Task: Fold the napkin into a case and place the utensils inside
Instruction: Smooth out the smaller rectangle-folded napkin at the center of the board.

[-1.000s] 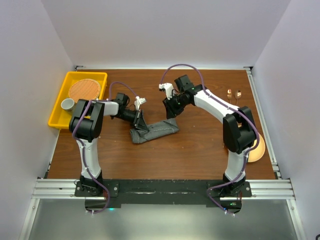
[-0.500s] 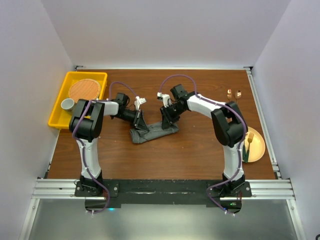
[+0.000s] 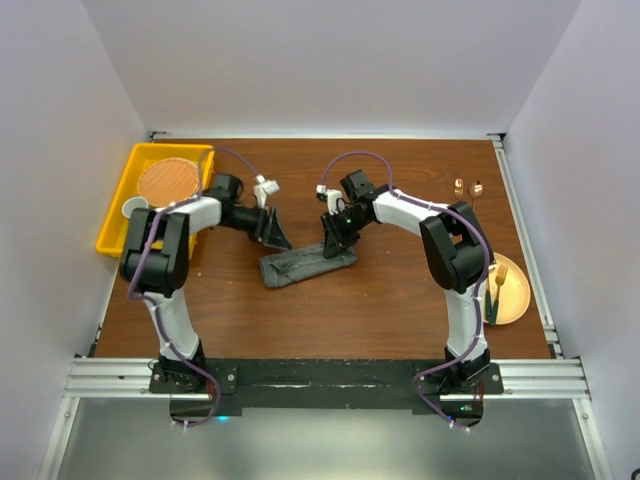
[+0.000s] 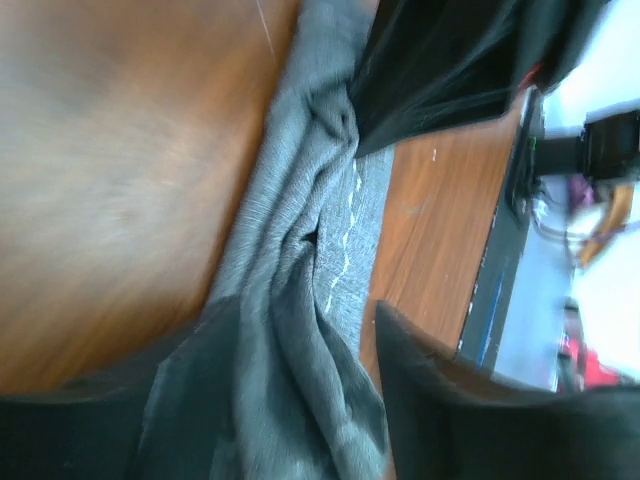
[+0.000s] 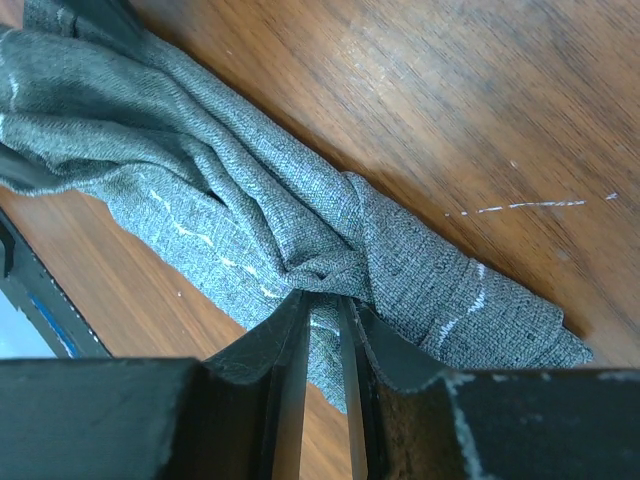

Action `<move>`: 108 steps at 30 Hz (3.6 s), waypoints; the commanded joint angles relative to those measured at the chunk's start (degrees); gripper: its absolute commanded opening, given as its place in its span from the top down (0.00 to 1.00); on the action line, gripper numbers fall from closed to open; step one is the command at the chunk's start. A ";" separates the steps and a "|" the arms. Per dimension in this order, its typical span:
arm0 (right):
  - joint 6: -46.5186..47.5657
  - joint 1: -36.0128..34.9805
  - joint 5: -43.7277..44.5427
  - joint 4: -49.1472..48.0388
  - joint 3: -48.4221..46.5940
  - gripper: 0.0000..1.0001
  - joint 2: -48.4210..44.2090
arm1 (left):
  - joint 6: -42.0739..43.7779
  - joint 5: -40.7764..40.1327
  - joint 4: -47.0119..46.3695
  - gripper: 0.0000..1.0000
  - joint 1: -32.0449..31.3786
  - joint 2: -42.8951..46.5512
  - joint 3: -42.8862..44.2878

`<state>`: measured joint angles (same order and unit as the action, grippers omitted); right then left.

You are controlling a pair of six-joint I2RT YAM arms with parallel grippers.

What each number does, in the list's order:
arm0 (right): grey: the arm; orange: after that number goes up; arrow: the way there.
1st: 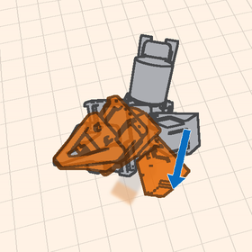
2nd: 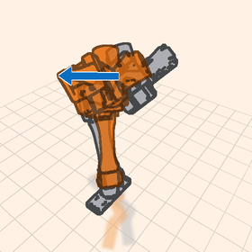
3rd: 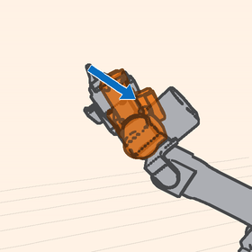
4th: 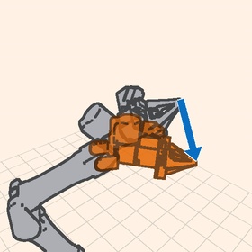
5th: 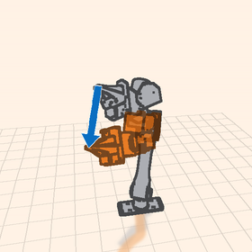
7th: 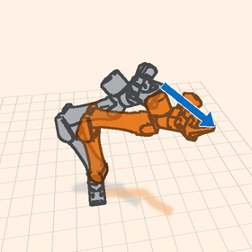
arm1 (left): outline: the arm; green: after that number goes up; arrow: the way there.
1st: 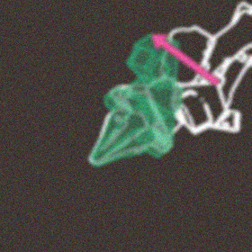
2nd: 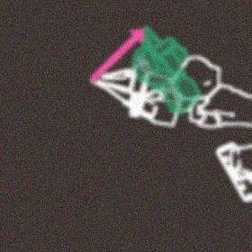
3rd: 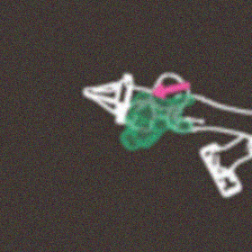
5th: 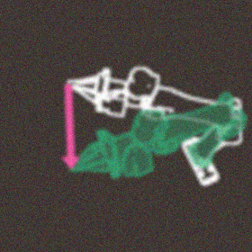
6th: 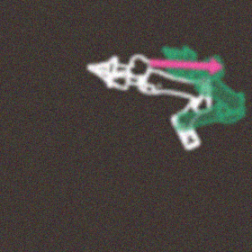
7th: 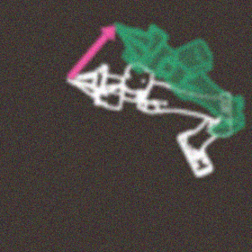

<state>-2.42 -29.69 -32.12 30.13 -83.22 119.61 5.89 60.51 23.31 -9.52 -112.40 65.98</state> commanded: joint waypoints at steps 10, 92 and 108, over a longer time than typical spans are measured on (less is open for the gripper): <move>0.83 -0.01 9.71 0.54 1.40 0.77 2.64 | -1.40 2.51 -0.19 0.84 -2.95 21.34 -8.83; 3.29 0.07 10.59 0.37 -0.54 0.77 4.23 | 20.30 -4.44 11.05 0.40 -6.56 -9.50 10.49; 2.85 0.25 11.29 -0.60 1.13 0.77 3.79 | 24.34 -8.21 15.62 0.53 -6.57 -9.77 6.89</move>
<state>-2.02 -30.06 -30.15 31.40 -84.88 120.57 26.83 59.33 33.65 -15.73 -120.22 75.59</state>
